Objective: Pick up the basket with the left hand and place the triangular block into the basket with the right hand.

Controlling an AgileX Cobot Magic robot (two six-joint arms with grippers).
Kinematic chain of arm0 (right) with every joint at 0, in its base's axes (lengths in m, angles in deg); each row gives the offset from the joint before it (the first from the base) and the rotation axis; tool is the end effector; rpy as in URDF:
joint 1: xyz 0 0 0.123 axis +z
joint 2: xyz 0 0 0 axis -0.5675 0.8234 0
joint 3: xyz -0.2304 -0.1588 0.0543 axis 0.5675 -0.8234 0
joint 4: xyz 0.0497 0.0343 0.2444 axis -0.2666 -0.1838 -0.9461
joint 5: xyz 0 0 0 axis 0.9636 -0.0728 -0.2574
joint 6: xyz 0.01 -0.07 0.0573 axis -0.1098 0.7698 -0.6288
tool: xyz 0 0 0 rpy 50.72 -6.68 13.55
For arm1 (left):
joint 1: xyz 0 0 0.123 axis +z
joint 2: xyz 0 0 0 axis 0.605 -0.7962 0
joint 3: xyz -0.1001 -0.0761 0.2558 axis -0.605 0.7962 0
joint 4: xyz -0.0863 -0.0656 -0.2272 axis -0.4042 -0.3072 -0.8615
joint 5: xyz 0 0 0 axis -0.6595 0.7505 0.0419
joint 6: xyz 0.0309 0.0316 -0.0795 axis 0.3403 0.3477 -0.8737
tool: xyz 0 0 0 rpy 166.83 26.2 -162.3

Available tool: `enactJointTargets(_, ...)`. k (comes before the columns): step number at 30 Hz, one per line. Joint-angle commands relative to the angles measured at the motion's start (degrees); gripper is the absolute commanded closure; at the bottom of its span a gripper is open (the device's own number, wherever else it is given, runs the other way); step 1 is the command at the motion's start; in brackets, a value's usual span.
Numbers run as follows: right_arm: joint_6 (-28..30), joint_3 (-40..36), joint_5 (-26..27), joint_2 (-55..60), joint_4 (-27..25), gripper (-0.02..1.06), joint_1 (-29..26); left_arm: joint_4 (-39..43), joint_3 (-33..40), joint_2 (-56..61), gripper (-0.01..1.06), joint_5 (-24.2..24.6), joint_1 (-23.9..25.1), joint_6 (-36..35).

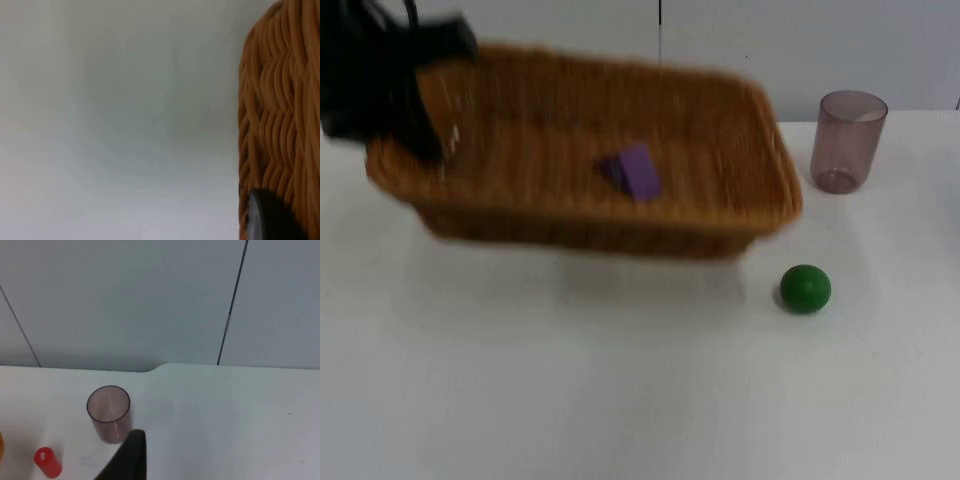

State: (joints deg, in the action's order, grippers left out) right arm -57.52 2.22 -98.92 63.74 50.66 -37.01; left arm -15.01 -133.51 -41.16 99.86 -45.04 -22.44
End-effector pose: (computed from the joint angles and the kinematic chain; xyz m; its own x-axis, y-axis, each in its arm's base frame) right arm 0.2485 -0.0086 0.4184 -0.4724 -0.0319 -0.8808 -0.0008 0.9994 -0.0358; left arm 0.3341 -0.0660 0.2177 -0.9340 -0.1732 -0.3124 -0.0714 0.9474 -0.3119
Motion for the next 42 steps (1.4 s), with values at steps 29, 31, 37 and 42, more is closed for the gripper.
enactJointTargets(29, 3.6, 0.0, -0.3, -0.6, -3.1, 0.00, -0.3, -36.9, 14.1, -12.1, 1.04, -14.4, -0.1, 37.4)
enactJointTargets(31, 3.6, 0.0, -0.3, -0.6, -3.1, 0.00, -0.3, -36.9, 14.1, -12.1, 1.04, -14.4, -0.1, 37.4)
enactJointTargets(37, 3.9, 0.0, -0.1, -0.6, -3.1, 0.00, -0.3, -36.6, 14.1, -12.1, 0.96, -14.5, -0.1, 33.3)
enactJointTargets(42, 3.9, 0.0, -0.1, -0.6, -3.1, 0.00, -0.3, -34.0, 14.1, -12.1, 0.55, -14.0, -0.1, 33.3)
